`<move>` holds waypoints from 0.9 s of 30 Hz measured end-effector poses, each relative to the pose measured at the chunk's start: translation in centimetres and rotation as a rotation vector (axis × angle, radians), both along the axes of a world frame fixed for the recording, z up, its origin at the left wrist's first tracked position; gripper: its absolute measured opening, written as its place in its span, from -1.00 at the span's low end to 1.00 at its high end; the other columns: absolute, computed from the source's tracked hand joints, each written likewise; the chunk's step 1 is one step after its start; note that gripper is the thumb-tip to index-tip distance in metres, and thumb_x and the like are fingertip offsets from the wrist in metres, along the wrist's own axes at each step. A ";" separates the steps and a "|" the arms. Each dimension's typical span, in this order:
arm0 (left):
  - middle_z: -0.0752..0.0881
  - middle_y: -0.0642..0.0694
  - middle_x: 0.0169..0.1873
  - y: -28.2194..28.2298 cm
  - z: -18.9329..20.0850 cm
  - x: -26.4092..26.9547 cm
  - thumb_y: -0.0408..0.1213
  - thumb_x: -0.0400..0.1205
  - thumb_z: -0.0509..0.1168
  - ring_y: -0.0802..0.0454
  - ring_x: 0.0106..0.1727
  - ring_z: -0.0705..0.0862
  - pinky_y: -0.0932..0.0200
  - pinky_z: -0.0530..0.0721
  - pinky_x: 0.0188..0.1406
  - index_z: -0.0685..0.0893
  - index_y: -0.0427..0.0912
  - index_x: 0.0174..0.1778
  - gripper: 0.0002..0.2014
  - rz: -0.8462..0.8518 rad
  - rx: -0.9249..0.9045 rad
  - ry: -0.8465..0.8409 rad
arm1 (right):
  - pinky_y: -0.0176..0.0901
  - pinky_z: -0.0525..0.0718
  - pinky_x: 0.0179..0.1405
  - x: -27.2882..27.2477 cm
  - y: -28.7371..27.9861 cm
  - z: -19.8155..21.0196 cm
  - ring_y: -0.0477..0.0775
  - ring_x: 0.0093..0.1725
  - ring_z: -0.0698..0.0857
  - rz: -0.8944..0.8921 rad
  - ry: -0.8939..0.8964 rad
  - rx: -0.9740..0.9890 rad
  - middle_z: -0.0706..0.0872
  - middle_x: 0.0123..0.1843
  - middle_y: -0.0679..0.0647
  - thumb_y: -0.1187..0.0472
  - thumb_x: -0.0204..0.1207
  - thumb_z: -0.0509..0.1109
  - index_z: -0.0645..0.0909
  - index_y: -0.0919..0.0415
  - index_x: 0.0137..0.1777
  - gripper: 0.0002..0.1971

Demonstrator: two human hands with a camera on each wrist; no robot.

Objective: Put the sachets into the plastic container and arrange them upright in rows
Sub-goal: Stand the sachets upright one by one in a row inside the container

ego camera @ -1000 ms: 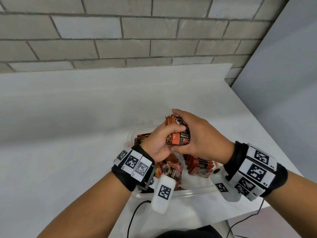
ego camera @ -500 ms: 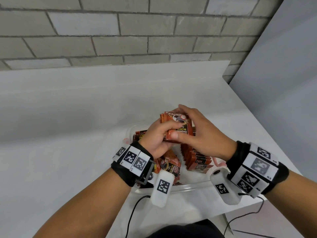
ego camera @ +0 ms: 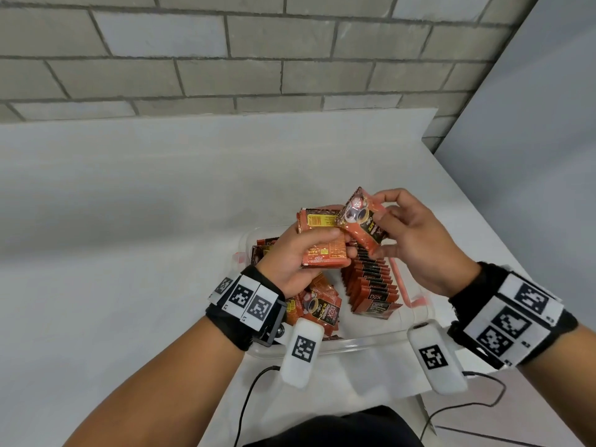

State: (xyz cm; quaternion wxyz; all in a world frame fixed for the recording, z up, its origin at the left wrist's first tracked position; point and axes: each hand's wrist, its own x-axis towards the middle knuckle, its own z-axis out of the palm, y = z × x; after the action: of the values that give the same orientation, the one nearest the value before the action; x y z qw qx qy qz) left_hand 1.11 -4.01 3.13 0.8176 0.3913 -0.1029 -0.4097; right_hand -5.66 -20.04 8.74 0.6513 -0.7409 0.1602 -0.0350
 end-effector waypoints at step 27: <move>0.71 -0.13 -0.15 0.7 0.5 1.0 -0.25 0.44 0.43 0.00 -0.25 0.75 0.08 0.69 -0.17 0.60 -0.10 0.13 -0.66 0.093 0.199 -0.135 | -0.47 0.49 -0.31 -4.8 -2.9 -0.4 -0.26 -0.40 0.61 0.560 0.263 -0.737 0.65 -0.43 -0.26 0.29 0.52 0.44 0.67 0.00 -0.17 -0.86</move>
State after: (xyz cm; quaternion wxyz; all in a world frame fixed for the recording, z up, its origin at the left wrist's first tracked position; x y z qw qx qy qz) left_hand 2.13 -3.31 3.59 0.7841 0.5016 -0.0982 -0.3521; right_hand -10.44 -22.98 8.34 0.3038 -0.9352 0.0123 0.1815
